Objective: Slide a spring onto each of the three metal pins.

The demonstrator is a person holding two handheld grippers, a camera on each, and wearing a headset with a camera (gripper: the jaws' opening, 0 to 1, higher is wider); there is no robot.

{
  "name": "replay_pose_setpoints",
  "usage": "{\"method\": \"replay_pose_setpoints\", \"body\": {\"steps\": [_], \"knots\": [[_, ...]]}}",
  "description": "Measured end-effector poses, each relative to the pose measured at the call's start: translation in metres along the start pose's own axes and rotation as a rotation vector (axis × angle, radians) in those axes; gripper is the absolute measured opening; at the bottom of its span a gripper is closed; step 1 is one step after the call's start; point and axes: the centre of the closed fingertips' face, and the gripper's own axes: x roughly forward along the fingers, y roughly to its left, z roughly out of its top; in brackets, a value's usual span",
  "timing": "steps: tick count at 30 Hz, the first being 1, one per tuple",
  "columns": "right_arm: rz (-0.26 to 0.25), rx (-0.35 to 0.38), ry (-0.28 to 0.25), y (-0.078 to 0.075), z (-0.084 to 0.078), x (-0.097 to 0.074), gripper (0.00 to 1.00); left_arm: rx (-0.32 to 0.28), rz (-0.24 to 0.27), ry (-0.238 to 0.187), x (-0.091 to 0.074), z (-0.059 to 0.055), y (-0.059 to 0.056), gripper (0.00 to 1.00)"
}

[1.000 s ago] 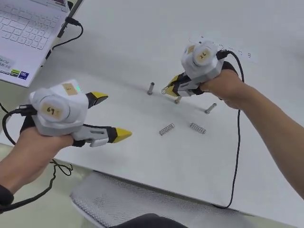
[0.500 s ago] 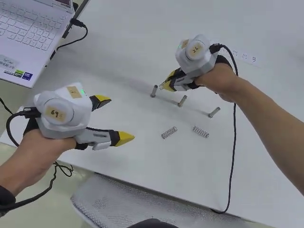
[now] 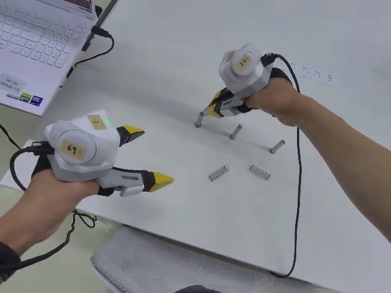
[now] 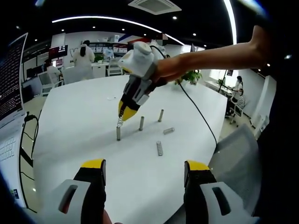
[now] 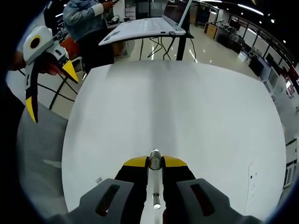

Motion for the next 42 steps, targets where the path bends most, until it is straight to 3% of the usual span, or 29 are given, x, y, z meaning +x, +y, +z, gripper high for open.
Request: {"method": "replay_pose_setpoints", "body": {"steps": [42], "knots": [[0.047, -0.016, 0.059, 0.006, -0.001, 0.034, 0.09, -0.019, 0.011, 0.004, -0.002, -0.005, 0.002, 0.64]]}}
